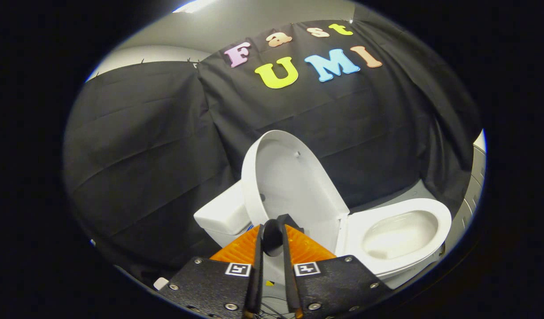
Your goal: Open the toilet lid.
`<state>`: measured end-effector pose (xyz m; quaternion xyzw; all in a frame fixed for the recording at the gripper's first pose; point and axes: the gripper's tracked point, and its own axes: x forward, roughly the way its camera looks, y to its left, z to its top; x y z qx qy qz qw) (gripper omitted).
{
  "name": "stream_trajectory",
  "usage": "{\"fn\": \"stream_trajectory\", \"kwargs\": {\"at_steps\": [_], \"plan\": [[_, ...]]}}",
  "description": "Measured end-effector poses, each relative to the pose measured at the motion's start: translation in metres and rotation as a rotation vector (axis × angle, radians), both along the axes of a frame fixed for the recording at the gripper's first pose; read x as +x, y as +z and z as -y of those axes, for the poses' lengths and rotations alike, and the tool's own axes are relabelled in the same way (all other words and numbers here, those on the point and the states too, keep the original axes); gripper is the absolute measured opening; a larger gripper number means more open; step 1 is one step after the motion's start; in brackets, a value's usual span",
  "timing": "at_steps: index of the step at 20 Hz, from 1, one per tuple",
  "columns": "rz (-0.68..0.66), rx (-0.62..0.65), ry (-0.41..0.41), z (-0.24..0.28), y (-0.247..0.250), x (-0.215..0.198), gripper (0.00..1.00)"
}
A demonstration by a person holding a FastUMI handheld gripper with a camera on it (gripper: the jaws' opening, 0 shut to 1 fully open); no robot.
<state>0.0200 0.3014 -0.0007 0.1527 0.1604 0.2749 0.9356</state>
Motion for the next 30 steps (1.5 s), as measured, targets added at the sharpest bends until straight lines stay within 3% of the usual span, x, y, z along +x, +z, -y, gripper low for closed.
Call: {"fn": "stream_trajectory", "kwargs": {"at_steps": [1,5,17,25,30], "plan": [[-0.012,0.000,0.013,0.001,-0.004,-0.002,0.29],[0.044,0.006,-0.036,0.030,0.016,0.005,0.94],[0.328,-0.183,-0.223,0.157,0.062,0.020,0.96],[0.442,-0.302,-0.350,0.229,0.080,0.006,0.96],[0.423,-0.341,-0.423,0.264,0.065,-0.002,0.96]]}}
